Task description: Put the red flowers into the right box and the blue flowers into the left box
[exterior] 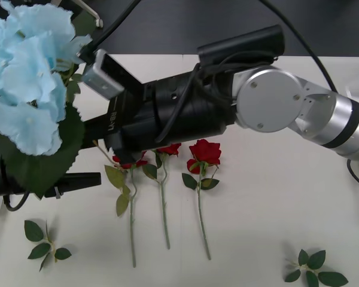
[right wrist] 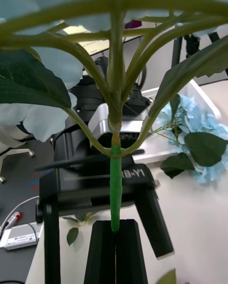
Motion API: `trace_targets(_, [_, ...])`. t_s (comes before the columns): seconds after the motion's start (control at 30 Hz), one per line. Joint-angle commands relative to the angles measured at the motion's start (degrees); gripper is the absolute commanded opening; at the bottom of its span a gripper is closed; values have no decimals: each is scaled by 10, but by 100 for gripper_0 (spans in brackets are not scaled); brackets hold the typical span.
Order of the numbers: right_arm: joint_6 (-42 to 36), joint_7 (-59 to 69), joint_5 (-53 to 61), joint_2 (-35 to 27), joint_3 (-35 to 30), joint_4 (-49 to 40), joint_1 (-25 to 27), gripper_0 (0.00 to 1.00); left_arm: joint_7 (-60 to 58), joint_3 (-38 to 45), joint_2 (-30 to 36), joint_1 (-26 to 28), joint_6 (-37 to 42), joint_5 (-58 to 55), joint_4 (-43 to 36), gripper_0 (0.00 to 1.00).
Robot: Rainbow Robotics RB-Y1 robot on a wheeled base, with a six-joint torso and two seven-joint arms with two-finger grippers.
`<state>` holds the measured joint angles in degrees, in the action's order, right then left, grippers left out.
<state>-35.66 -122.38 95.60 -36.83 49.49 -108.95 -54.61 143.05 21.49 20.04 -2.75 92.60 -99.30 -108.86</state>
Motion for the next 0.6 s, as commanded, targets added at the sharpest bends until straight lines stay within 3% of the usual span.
trace_targets(0.03, [6,-9,-1,20,3,-7,-30,0,14,-6,-23,-18,3,-7,-7,100])
trace_targets(0.2, [7,-8,-2,37,3,-4,-30,0,14,-10,-25,-18,3,-6,-7,100])
trace_targets(0.6, [7,-11,-4,42,4,1,-30,0,9,0,-25,-11,4,-12,-7,60])
